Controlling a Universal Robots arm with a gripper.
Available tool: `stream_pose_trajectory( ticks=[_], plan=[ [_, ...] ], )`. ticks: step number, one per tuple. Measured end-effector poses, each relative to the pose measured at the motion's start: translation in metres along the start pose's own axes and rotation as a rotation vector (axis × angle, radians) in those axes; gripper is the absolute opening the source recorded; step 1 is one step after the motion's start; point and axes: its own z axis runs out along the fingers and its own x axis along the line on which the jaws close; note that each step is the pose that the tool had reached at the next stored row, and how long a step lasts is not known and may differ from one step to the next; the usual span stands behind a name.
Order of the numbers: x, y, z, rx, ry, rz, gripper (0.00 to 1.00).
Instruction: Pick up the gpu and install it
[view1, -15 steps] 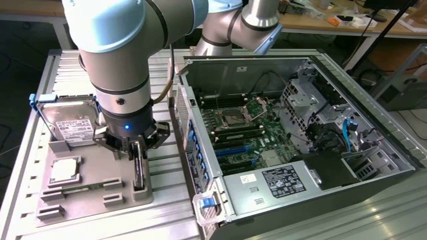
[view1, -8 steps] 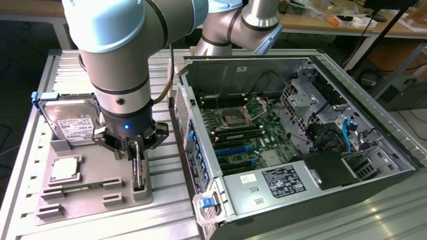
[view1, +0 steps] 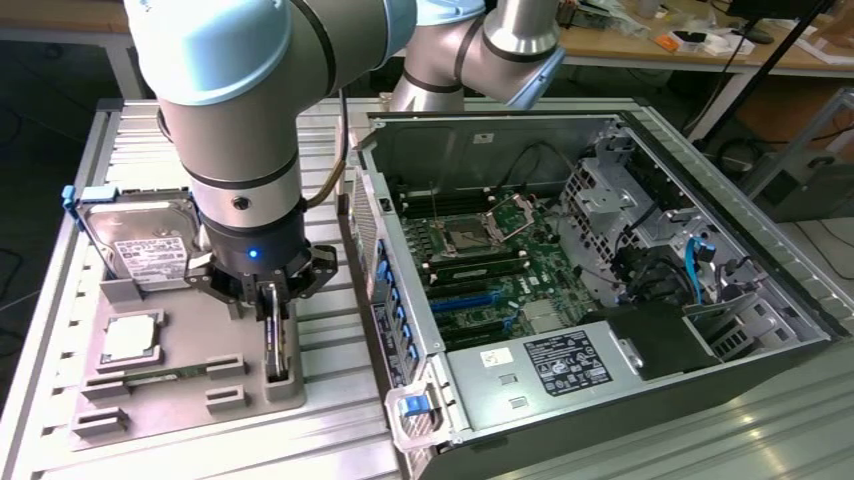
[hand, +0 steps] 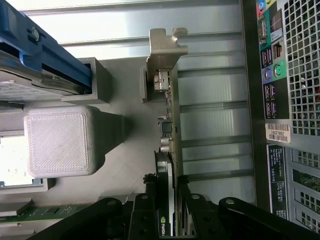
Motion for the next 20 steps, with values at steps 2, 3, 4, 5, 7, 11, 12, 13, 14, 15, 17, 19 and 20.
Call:
stream_pose_trajectory(
  ticks=[2,3,4,5,7,11,12,13,14,15,17,19,20],
  plan=[
    [0.0,0.0,0.0,0.0,0.0001,0.0,0.27],
    [0.0,0.0,0.0,0.0,0.0,0.0,0.27],
    [0.0,0.0,0.0,0.0,0.0,0.0,0.27],
    [0.0,0.0,0.0,0.0,0.0,0.0,0.27],
    [0.0,0.0,0.0,-0.0001,-0.0001,0.0,0.27],
    [0.0,0.0001,-0.0018,0.0001,0.0001,0.0,0.27],
    [-0.0001,0.0001,-0.0025,0.0,0.0002,0.0,0.27],
    [-0.0001,0.0002,-0.0034,0.0,0.0003,0.0,0.27],
    [-0.0001,0.0002,-0.0044,0.0001,0.0004,0.0,0.27],
    [-0.0002,0.0003,-0.0054,0.0,0.0003,0.0,0.27],
    [-0.0002,0.0003,-0.007,0.0,0.0003,0.0,0.27],
    [-0.0003,0.0004,-0.0085,0.0,0.0003,0.0,0.27],
    [-0.0003,0.0004,-0.0089,0.0,0.0003,0.0,0.27]
  ],
)
